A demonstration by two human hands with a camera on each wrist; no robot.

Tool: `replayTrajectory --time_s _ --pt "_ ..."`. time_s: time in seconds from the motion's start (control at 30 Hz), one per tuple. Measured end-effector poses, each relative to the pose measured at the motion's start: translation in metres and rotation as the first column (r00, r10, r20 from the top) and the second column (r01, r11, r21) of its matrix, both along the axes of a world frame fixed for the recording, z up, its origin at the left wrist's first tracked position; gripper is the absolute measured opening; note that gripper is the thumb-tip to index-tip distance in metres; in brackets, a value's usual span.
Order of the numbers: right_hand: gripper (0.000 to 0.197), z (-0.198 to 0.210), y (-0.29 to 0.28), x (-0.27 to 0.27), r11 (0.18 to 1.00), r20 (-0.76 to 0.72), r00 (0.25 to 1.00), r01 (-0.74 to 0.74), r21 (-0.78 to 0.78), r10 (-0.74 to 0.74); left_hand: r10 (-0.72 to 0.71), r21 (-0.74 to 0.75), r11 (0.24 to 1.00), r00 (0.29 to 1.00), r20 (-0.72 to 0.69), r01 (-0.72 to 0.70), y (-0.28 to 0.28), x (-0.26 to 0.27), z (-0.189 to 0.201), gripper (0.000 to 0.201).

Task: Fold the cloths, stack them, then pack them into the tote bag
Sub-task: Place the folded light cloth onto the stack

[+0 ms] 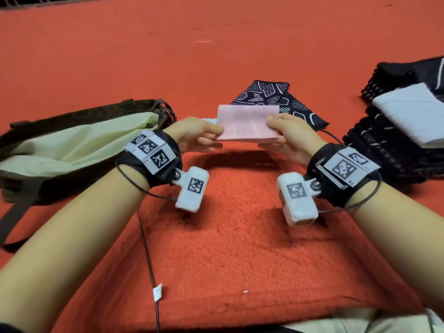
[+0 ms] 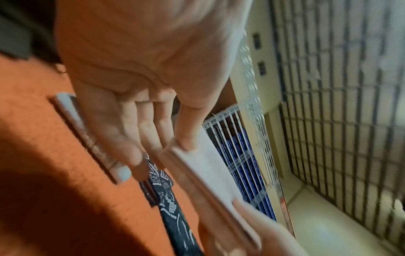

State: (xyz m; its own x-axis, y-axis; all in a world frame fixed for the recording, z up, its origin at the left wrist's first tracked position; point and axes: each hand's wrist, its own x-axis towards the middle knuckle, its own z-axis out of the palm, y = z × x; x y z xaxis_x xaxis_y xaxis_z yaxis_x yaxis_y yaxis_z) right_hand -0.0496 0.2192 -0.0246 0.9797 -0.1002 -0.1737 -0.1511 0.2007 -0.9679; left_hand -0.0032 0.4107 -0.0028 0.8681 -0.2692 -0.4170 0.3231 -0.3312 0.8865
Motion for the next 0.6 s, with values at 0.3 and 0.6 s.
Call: replayTrajectory --time_s 0.3,0.6 --pt "0.021 -0.02 0.012 0.018 0.968 0.071 0.994 -0.066 -0.242 0.085 0.213 -0.388 0.888 0.968 -0.131 -0.247 0.002 -0.002 -0.013 0.009" --pt "0.008 -0.003 0.037 0.082 0.977 0.066 0.998 0.004 -0.214 0.01 0.441 -0.189 0.892 0.884 0.155 -0.411 0.013 0.048 -0.002 0.025"
